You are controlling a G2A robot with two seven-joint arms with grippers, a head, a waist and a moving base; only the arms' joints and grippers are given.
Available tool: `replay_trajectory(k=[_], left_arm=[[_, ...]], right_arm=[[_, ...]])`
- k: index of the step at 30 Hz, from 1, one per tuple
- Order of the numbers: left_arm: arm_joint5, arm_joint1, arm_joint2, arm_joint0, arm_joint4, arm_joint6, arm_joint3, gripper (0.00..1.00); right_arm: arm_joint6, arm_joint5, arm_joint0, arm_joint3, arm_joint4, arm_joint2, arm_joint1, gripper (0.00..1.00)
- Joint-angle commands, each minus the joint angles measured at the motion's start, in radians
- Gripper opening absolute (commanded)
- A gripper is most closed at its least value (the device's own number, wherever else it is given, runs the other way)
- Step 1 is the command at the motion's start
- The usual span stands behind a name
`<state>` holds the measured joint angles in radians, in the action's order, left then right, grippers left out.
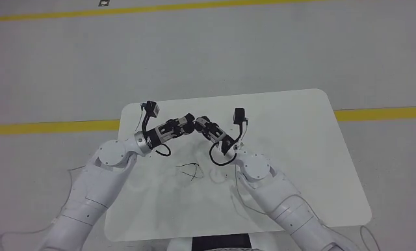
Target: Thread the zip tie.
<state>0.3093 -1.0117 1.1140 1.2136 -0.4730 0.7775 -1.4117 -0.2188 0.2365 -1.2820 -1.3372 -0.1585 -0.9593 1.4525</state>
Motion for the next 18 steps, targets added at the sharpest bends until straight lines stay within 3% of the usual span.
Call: replay_trajectory(k=[1,18], left_arm=[[0.000,0.000,0.000,-0.001,0.000,0.000,0.002,0.32],[-0.002,-0.003,-0.005,-0.005,-0.001,0.005,0.016,0.09]], right_arm=[[0.001,0.004,-0.002,-0.002,0.002,-0.002,0.000,0.00],[0.010,0.022,-0.015,-0.019,0.019,-0.009,0.003,0.00]])
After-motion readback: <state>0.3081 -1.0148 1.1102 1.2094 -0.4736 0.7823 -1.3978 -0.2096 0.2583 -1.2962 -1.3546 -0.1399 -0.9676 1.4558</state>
